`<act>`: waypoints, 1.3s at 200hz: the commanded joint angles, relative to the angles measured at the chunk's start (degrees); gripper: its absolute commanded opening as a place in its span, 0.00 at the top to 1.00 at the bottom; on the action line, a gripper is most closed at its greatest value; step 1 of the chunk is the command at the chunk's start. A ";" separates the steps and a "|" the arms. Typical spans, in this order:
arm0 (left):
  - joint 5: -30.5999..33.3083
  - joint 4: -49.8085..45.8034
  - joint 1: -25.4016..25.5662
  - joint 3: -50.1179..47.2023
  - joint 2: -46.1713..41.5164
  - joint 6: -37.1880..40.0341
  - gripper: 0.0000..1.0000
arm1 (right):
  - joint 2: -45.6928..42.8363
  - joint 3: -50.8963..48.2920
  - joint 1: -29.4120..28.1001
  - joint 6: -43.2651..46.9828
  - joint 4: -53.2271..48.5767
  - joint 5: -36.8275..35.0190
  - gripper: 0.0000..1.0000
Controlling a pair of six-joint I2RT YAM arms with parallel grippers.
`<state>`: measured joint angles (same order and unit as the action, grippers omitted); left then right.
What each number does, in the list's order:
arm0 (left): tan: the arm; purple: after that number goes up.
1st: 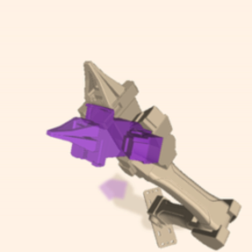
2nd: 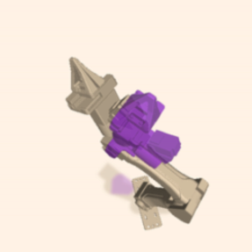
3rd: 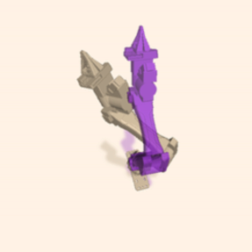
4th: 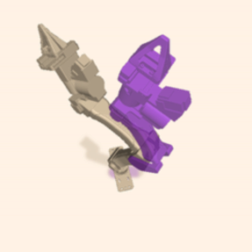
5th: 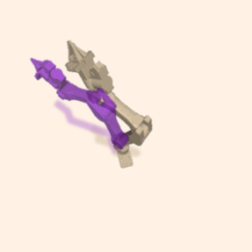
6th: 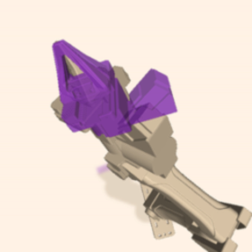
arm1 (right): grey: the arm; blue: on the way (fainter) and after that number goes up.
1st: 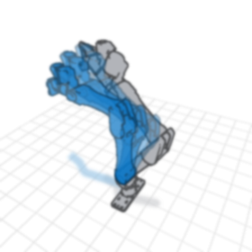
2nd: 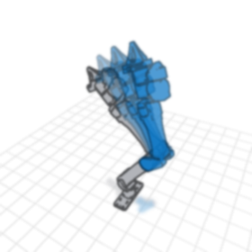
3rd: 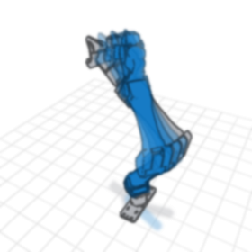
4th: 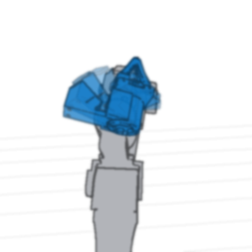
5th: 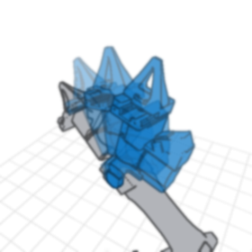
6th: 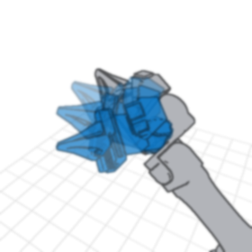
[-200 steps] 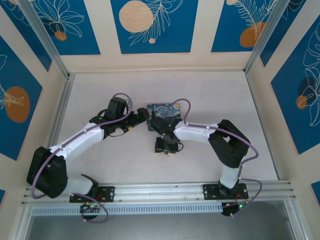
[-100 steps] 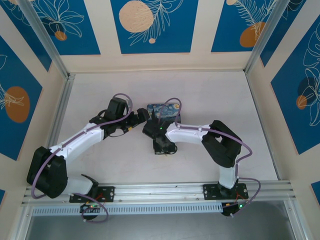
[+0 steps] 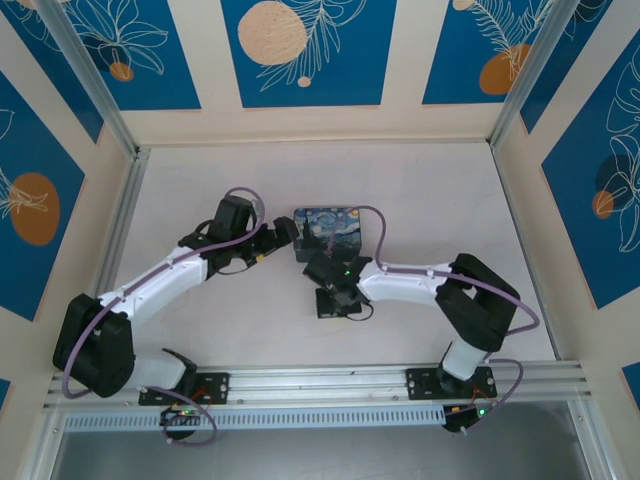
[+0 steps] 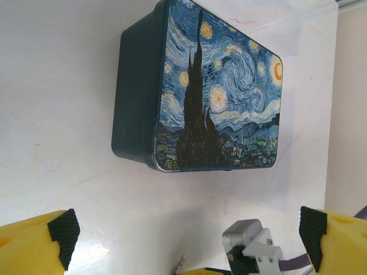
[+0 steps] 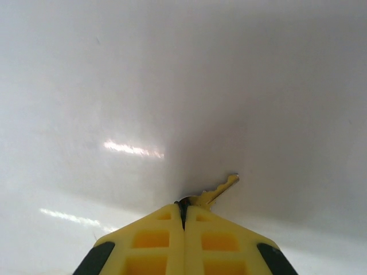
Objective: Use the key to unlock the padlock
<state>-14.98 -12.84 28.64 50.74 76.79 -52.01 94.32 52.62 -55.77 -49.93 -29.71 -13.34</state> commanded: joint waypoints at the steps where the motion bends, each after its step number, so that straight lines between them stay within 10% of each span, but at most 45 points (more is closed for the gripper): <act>1: -1.16 1.00 -0.27 -1.38 -1.40 0.67 0.00 | -3.98 -3.93 1.68 3.17 4.48 4.99 1.00; 260: -8.81 16.78 2.14 -6.09 1.63 -14.00 0.00 | -27.90 -16.16 18.14 1.47 17.04 21.56 1.00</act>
<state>-20.58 -2.31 29.47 45.74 77.93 -59.86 69.89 35.22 -39.16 -46.89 -12.40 5.78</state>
